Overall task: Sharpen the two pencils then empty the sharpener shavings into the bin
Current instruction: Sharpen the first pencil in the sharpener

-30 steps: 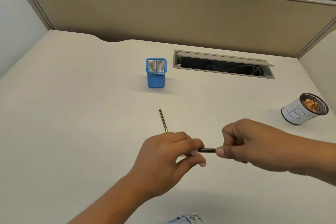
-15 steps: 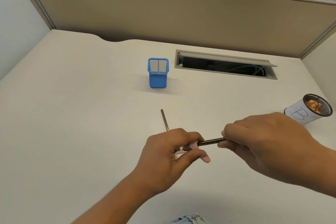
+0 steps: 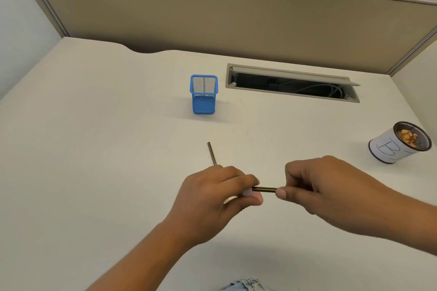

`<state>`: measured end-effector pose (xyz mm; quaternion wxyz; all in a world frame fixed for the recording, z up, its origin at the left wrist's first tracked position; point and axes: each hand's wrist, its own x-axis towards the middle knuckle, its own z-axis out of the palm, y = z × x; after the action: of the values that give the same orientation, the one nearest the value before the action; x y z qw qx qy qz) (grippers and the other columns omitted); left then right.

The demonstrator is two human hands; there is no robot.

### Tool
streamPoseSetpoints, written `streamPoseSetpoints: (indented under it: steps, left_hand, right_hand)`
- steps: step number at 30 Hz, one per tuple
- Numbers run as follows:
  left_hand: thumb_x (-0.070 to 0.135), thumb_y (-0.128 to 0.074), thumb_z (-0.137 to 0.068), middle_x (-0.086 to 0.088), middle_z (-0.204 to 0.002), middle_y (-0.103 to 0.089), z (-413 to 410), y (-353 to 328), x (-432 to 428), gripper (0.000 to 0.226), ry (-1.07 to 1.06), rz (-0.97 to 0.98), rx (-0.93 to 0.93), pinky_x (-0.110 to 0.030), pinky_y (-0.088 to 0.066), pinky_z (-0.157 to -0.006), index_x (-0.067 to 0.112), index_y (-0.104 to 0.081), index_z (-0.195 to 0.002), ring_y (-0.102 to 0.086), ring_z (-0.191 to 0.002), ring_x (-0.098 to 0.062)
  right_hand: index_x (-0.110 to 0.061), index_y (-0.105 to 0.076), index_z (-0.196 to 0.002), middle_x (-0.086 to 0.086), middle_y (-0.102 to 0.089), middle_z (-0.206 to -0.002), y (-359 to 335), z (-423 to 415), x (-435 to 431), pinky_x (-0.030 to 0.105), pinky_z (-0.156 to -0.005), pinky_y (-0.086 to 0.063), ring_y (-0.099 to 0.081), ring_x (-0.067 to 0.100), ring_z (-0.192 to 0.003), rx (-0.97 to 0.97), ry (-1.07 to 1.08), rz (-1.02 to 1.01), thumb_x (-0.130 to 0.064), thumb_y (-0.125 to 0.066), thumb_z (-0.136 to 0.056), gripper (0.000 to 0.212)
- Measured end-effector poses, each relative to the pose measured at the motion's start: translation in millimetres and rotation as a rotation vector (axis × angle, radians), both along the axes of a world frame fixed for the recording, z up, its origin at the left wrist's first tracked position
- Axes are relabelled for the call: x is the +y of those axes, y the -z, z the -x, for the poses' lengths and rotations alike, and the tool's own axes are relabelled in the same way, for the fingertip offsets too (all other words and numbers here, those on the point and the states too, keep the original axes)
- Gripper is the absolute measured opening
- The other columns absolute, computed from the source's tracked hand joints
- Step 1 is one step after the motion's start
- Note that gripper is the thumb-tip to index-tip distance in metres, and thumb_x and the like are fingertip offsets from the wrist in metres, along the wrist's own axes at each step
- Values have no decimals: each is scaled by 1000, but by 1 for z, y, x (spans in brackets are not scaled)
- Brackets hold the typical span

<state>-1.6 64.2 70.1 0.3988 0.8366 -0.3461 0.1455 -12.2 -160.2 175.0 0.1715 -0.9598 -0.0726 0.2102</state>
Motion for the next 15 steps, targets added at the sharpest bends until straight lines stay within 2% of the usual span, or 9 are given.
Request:
streamPoseSetpoints:
  steps: [2,3,5,7,9,11,13,15]
  left_hand:
    - [38,-71,-92,20,-88,-68,1,-1,0,19,-3,43,87,-29,-52,-66,24,-70,-104,-63,-78,-3]
    - [40,-70,-92,21,-87,-67,1,-2,-1,20,-6,63,130,-29,-53,-67,25,-70,-104,-63,-79,1]
    - [46,-66,-92,22,-85,-67,3,-5,-3,22,-14,102,218,-28,-54,-68,27,-69,-104,-63,-78,3]
    - [48,-65,-92,23,-84,-67,3,-6,-4,23,-10,121,266,-29,-54,-68,29,-69,-103,-64,-78,2]
    - [44,-67,-92,21,-86,-69,2,-6,-4,21,12,90,225,-29,-53,-68,26,-70,-104,-64,-79,1]
    - [38,-69,-94,20,-89,-71,0,-4,-2,19,43,41,129,-31,-52,-67,22,-70,-104,-66,-80,-3]
    - [37,-70,-94,18,-91,-71,-1,-2,-1,18,41,-2,9,-32,-49,-60,22,-71,-103,-62,-73,-10]
    - [36,-71,-93,14,-91,-69,-3,0,1,17,23,-37,-119,-32,-45,-54,23,-70,-103,-55,-65,-16]
  right_hand:
    - [-32,-49,-80,-5,-57,-56,0,3,0,29,-45,-36,-52,12,-50,-240,-202,231,-69,-27,-90,44]
    - [-30,-50,-77,-4,-52,-52,3,4,-2,33,-43,-36,-50,14,-47,-353,-308,311,-63,-24,-93,46]
    - [-26,-55,-69,-6,-48,-49,7,4,-6,31,-36,-34,-48,22,-42,-506,-429,319,-51,-30,-98,45]
    - [-24,-55,-67,-5,-48,-49,10,4,-7,31,-35,-35,-47,24,-41,-534,-446,288,-48,-31,-98,46]
    - [-25,-48,-68,-3,-48,-50,11,4,-4,35,-41,-37,-48,20,-45,-435,-371,272,-57,-19,-98,53]
    - [-24,-47,-74,0,-54,-58,10,3,-6,29,-47,-35,-47,15,-50,-229,-221,198,-69,-15,-89,57]
    - [-26,-54,-77,-6,-59,-63,7,-2,-7,24,-45,-33,-43,11,-47,-22,-103,78,-68,-30,-89,50]
    - [-31,-60,-74,-9,-56,-55,3,-6,-7,19,-44,-33,-39,8,-43,144,-27,-15,-62,-43,-93,40]
